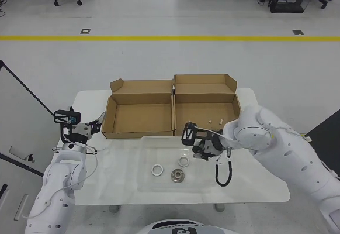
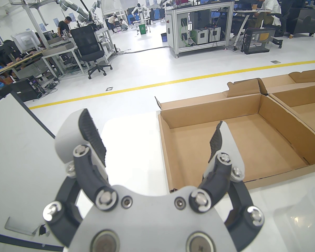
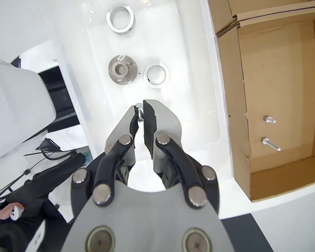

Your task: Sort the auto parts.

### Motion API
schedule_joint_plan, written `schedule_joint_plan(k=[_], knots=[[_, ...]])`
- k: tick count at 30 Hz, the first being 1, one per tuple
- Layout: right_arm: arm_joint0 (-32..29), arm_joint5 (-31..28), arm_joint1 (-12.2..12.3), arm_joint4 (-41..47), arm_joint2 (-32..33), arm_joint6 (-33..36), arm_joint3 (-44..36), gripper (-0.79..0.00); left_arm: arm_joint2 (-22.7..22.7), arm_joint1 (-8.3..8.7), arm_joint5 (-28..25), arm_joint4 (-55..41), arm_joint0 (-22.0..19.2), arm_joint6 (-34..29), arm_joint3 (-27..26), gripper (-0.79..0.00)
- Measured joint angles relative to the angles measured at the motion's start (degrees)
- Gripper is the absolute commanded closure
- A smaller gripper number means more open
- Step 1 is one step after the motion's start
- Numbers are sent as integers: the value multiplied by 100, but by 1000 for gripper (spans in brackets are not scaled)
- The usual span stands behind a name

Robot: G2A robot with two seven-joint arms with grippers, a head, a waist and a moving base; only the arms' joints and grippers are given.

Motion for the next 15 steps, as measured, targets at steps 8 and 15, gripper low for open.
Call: schedule_joint_plan(k=[8, 15], knots=[[-966, -1037, 485, 1185, 1200, -1037, 148, 0, 0, 0, 0, 0, 0, 0, 0, -785], [-1501, -2492, 770, 2071, 1566, -2490, 550, 0, 0, 0, 0, 0, 0, 0, 0, -785]])
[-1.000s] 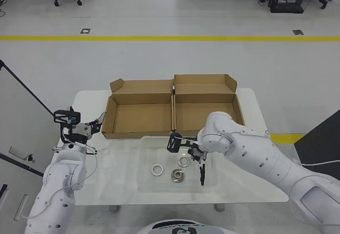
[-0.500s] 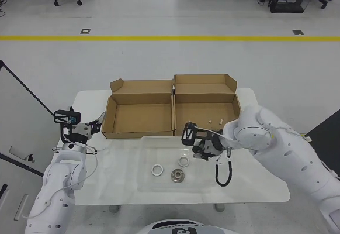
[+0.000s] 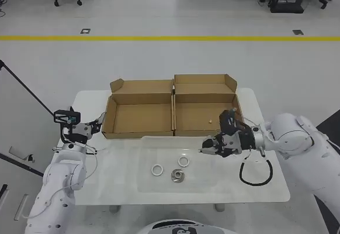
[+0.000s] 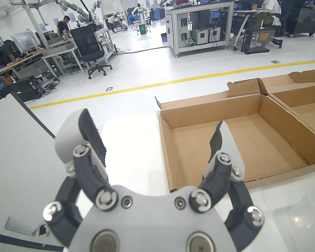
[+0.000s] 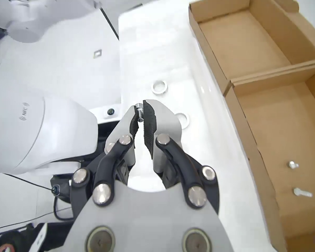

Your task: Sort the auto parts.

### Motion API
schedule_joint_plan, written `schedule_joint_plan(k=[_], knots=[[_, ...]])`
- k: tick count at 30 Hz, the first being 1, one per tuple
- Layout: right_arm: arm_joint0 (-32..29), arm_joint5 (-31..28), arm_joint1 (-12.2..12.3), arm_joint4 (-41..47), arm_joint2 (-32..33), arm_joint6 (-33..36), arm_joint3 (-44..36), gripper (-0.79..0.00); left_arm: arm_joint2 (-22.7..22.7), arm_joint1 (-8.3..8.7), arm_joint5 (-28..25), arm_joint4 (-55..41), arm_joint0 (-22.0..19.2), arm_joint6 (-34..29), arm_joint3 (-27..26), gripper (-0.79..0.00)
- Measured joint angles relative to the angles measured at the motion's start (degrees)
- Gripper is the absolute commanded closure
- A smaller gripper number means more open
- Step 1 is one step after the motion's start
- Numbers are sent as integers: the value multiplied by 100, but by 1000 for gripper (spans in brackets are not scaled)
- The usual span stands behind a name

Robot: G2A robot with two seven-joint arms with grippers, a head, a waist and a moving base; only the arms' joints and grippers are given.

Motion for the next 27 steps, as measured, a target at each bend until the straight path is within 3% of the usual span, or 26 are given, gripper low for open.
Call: schedule_joint_plan(k=[4, 13, 27], knots=[[-78, -795, 73, 217, -34, -920, 54, 0, 0, 0, 0, 0, 0, 0, 0, -785], [22, -781, 27, 915, 64, -1158, -555, 0, 0, 0, 0, 0, 0, 0, 0, -785], [-15, -703, 10, 1027, 59, -1259, -563, 0, 0, 0, 0, 0, 0, 0, 0, -785]])
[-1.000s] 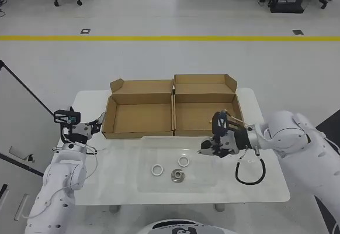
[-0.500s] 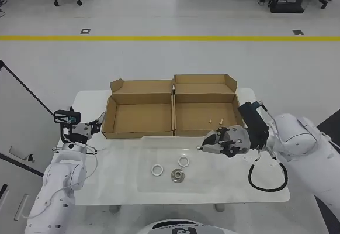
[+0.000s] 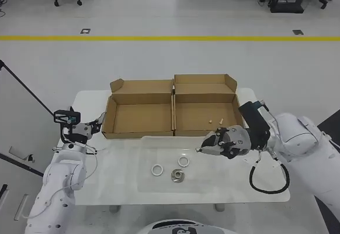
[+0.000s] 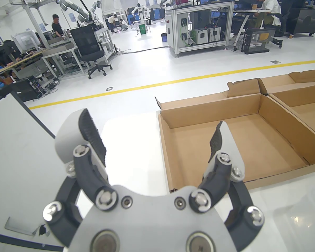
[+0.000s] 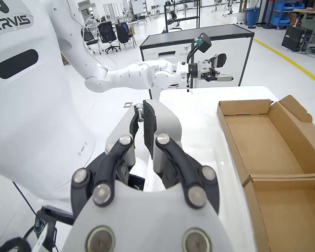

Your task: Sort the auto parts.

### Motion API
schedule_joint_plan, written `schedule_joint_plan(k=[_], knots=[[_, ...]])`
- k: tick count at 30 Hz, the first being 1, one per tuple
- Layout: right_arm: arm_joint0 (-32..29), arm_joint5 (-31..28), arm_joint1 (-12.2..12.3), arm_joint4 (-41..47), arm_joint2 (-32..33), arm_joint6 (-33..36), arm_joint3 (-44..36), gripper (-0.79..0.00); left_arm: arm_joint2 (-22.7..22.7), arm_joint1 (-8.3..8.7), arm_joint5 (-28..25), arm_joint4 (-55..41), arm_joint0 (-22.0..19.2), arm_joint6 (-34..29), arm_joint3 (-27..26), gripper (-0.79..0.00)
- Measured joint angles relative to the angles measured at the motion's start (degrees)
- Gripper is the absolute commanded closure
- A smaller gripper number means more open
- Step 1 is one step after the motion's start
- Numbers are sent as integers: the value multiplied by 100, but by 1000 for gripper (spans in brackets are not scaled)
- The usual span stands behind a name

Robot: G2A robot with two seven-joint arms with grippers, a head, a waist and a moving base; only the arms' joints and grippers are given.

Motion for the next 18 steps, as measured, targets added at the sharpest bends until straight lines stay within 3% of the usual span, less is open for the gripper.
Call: schedule_joint_plan(k=[3, 8, 18], knots=[[-59, -54, -11, 209, 71, -338, 85, 0, 0, 0, 0, 0, 0, 0, 0, -785], [-63, -79, -17, 1333, 177, -433, -63, 0, 0, 0, 0, 0, 0, 0, 0, -785], [467, -78, -245, 3634, 124, 498, -357, 0, 0, 0, 0, 0, 0, 0, 0, -785]])
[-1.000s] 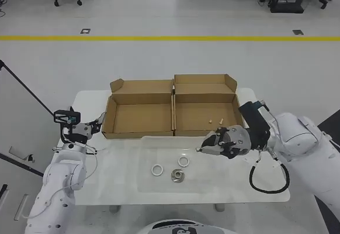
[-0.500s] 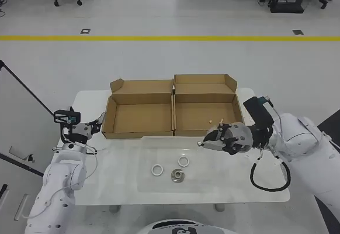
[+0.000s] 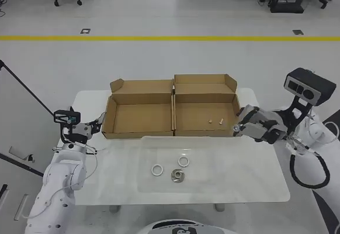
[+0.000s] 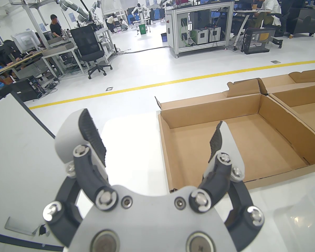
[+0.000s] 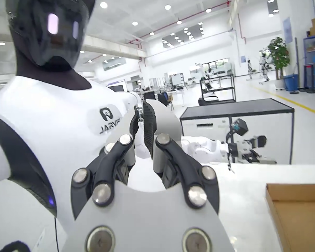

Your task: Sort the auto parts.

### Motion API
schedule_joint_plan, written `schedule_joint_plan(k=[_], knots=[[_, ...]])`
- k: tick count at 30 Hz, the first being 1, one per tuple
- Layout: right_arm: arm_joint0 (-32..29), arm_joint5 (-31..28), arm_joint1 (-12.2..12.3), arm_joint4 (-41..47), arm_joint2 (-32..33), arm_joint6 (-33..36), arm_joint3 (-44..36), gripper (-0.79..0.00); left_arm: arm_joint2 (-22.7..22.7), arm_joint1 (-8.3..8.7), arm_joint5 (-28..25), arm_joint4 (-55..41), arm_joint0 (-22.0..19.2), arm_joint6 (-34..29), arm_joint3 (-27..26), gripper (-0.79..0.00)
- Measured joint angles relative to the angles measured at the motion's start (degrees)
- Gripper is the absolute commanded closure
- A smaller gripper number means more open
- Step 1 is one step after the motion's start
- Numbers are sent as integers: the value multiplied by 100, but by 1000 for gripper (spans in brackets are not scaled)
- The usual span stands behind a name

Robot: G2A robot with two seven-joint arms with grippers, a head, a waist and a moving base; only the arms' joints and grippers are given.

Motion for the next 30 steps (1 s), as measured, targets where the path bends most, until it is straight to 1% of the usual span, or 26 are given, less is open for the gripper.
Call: schedule_joint_plan(k=[5, 9, 16, 22, 30], knots=[[441, 0, -151, 621, -359, -22, -186, 0, 0, 0, 0, 0, 0, 0, 0, -785], [799, 0, -261, 920, -673, -22, -256, 0, 0, 0, 0, 0, 0, 0, 0, -785], [1259, 0, -441, 1373, -1001, -21, -251, 0, 0, 0, 0, 0, 0, 0, 0, -785], [1469, 14, -547, 1450, -1181, -7, -54, 0, 0, 0, 0, 0, 0, 0, 0, -785], [1471, 16, -547, 1444, -1182, -4, -51, 0, 0, 0, 0, 0, 0, 0, 0, -785]])
